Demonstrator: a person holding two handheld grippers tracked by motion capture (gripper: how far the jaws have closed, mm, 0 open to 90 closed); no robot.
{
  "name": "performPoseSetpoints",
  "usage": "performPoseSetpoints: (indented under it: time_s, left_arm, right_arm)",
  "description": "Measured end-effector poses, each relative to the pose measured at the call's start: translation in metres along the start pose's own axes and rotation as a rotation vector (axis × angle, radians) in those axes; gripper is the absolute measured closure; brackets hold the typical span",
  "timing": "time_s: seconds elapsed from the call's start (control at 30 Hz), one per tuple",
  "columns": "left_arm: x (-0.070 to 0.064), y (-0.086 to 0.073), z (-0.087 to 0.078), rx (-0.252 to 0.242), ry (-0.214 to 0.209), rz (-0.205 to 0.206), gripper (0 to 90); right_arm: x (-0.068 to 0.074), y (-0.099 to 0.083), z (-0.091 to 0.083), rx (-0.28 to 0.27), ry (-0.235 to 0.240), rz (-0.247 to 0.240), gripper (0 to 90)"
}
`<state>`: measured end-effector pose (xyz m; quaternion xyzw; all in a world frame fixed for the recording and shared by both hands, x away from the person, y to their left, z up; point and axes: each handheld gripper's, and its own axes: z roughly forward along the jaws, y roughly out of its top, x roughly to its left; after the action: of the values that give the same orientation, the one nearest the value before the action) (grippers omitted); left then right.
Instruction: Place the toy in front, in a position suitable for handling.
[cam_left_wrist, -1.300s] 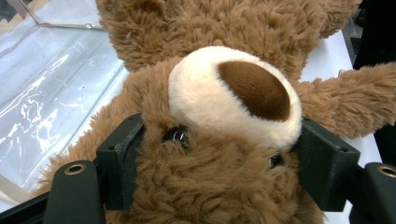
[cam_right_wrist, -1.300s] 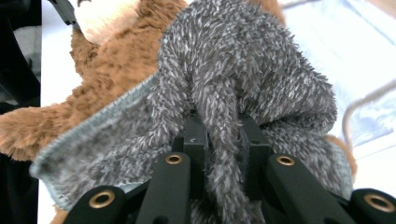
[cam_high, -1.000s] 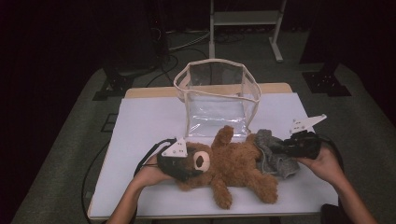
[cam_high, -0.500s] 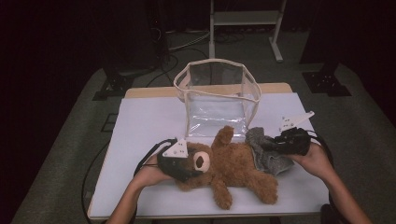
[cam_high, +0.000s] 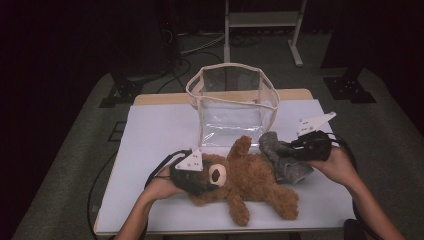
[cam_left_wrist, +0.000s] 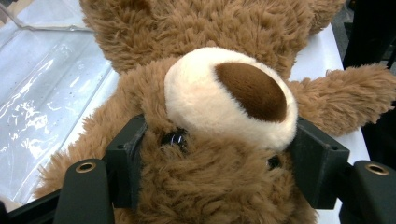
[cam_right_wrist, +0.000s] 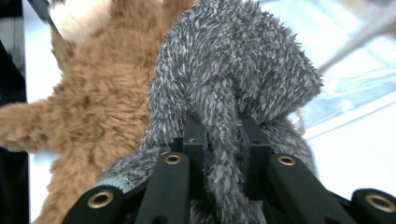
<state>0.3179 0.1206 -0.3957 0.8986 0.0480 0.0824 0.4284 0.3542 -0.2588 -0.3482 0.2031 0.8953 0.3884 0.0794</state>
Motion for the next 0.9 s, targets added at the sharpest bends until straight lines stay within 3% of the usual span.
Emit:
performPoseSetpoints:
  time_s: [0.13,0.27,0.37,0.4,0.47,0.5,0.53,0.57,0.7,0.8,0.9]
  left_arm:
    - [0.000,-0.001,-0.001,-0.003,-0.001,0.000,30.2]
    - [0.001,0.000,0.000,-0.001,-0.002,0.001,30.1]
    - [0.002,0.002,0.003,-0.003,-0.004,-0.007,30.1]
    - [0.002,0.003,0.003,-0.005,-0.004,-0.010,30.1]
    - [0.003,0.006,0.005,0.000,-0.005,-0.006,30.2]
    - [0.002,0.007,0.006,0.003,-0.006,0.000,30.1]
    - [0.002,0.009,0.007,0.007,-0.007,0.010,30.2]
    - [0.001,0.010,0.008,0.006,-0.007,0.014,30.2]
    - [-0.002,0.010,0.009,0.016,0.001,0.038,30.2]
    - [-0.003,0.008,0.007,0.010,0.004,0.041,30.6]
    - [-0.004,0.007,0.006,0.008,-0.001,0.048,30.9]
  right_arm:
    - [-0.001,-0.005,0.012,0.046,0.001,0.001,75.7]
    - [-0.003,-0.018,0.004,0.046,-0.006,0.025,75.7]
    - [0.008,-0.008,-0.009,-0.008,0.024,-0.006,75.8]
    - [0.019,0.007,-0.011,-0.039,0.063,-0.052,75.8]
    - [0.024,0.016,-0.009,-0.046,0.079,-0.079,75.7]
    - [0.028,0.025,-0.004,-0.044,0.092,-0.103,75.8]
    - [0.036,0.041,0.012,-0.026,0.118,-0.144,75.7]
    - [0.036,0.041,0.012,-0.026,0.118,-0.144,75.7]
    - [0.044,0.063,0.051,0.036,0.139,-0.193,75.8]
    - [0.039,0.065,0.065,0.073,0.128,-0.181,75.9]
    - [0.028,0.055,0.058,0.063,0.114,-0.145,76.1]
